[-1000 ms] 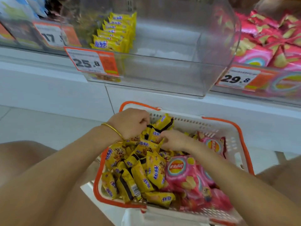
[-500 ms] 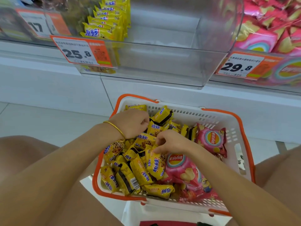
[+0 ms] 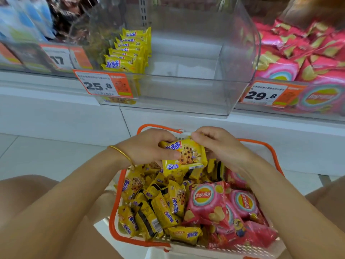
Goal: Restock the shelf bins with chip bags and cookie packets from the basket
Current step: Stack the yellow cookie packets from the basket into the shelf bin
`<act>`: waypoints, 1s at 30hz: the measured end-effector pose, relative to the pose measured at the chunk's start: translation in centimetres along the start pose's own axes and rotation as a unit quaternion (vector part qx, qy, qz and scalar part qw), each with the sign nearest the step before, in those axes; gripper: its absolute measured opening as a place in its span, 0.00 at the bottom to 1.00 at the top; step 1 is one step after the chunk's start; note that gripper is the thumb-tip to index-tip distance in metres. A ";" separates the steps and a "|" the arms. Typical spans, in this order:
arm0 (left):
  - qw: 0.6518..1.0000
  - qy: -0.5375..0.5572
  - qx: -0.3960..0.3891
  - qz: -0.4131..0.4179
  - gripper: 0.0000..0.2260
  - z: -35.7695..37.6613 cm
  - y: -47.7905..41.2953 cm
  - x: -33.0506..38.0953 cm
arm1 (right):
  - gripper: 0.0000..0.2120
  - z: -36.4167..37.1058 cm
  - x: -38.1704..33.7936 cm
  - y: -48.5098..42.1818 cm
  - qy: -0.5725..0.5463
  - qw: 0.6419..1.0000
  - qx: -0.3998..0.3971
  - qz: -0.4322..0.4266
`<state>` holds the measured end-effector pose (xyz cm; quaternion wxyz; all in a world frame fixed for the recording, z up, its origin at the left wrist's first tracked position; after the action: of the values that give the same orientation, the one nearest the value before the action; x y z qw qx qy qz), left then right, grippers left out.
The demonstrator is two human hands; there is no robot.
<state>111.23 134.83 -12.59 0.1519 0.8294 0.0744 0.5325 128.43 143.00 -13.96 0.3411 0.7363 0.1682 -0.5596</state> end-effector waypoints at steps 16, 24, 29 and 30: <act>0.869 -0.358 0.331 0.087 0.24 -13.6 -2.2 5.4 | 0.15 -1.6 -18.8 -16.6 0.245 0.945 0.175 -0.127; 0.923 -0.364 0.126 0.023 0.25 -14.8 -5.0 5.8 | 0.20 -1.3 -16.5 -26.2 0.385 0.882 0.260 -0.085; 0.921 -0.383 0.066 -0.036 0.27 -14.8 -6.3 5.2 | 0.19 -1.2 -15.1 -27.8 0.372 0.875 0.298 -0.078; 0.919 -0.386 0.062 -0.043 0.26 -14.8 -6.4 5.3 | 0.19 -1.0 -14.9 -27.9 0.367 0.873 0.312 -0.079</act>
<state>100.29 144.95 -4.46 0.1395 0.9743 0.0782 0.1583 106.86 165.51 -8.59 -0.0384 0.9412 0.1553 -0.2976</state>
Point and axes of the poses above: each hand's wrist, its own y-axis away from the middle knuckle, its own z-axis out of the palm, x = y × z, the point moved 1 cm from there along -y, towards the middle knuckle, and after that the axes turned 3 degrees about x, right-handed, at the moved point
